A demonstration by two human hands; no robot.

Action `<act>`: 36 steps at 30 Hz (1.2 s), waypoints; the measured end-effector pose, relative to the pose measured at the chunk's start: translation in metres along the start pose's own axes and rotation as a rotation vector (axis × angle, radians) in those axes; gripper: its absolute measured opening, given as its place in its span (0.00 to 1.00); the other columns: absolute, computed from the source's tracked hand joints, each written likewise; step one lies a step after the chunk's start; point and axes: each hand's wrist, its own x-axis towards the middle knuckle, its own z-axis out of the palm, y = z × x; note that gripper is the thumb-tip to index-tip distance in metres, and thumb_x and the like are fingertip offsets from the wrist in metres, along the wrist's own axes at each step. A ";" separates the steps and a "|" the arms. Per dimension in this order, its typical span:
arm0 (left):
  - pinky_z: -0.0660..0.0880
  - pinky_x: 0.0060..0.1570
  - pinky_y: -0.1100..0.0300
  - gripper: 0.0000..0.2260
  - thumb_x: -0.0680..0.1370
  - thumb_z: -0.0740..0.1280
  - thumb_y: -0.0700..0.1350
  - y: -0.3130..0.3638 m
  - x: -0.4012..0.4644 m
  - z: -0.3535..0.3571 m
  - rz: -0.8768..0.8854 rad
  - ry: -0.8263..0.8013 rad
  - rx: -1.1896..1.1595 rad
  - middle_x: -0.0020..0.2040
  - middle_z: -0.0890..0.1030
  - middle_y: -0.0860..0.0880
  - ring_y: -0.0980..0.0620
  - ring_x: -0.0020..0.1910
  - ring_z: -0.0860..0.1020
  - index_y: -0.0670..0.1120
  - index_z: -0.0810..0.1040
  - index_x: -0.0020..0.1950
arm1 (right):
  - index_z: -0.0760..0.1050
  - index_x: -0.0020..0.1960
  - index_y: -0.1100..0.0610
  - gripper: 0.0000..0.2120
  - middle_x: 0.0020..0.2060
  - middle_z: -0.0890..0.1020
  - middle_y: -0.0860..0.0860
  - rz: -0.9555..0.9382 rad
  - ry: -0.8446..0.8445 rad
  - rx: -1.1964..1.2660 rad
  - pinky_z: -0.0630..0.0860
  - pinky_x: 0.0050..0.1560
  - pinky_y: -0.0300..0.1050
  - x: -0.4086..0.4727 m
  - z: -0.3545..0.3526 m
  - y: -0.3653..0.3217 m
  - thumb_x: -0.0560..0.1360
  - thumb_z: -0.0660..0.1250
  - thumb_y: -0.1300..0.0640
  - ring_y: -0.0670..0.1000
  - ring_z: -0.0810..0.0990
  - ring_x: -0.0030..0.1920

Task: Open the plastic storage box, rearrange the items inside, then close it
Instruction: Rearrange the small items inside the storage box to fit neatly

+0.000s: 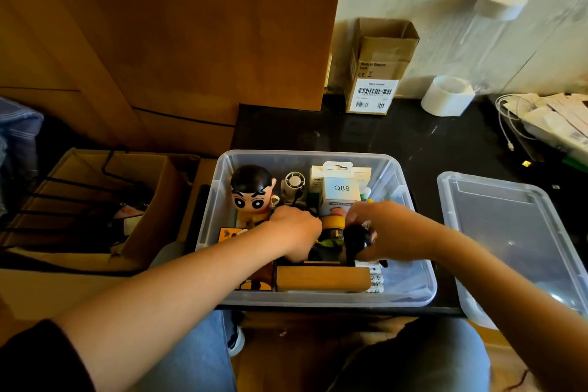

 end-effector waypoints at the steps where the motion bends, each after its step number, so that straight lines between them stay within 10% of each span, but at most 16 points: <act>1: 0.69 0.34 0.57 0.07 0.76 0.66 0.41 0.002 -0.001 -0.002 -0.013 0.004 0.054 0.40 0.74 0.48 0.48 0.37 0.72 0.44 0.76 0.54 | 0.70 0.56 0.46 0.20 0.51 0.77 0.43 -0.015 -0.001 0.125 0.77 0.50 0.37 -0.002 -0.002 0.001 0.68 0.75 0.54 0.47 0.78 0.50; 10: 0.66 0.31 0.60 0.13 0.76 0.66 0.56 -0.015 -0.004 -0.004 0.054 -0.045 -0.012 0.34 0.72 0.52 0.51 0.35 0.72 0.46 0.75 0.44 | 0.71 0.61 0.51 0.23 0.57 0.77 0.47 -0.149 0.005 0.730 0.78 0.53 0.41 -0.016 -0.004 0.006 0.70 0.71 0.66 0.48 0.78 0.58; 18: 0.73 0.39 0.57 0.19 0.76 0.66 0.57 -0.020 -0.009 0.004 0.067 -0.001 -0.005 0.51 0.81 0.47 0.47 0.47 0.78 0.46 0.77 0.60 | 0.69 0.53 0.44 0.18 0.43 0.76 0.38 0.022 0.178 0.354 0.74 0.42 0.30 -0.007 0.008 -0.007 0.69 0.73 0.54 0.42 0.77 0.46; 36: 0.69 0.33 0.58 0.11 0.77 0.67 0.52 -0.020 -0.013 0.007 0.033 0.049 -0.067 0.39 0.78 0.48 0.48 0.38 0.77 0.46 0.80 0.51 | 0.73 0.62 0.48 0.22 0.59 0.76 0.46 -0.126 0.068 -0.128 0.68 0.56 0.35 0.006 0.019 -0.008 0.69 0.73 0.51 0.47 0.74 0.59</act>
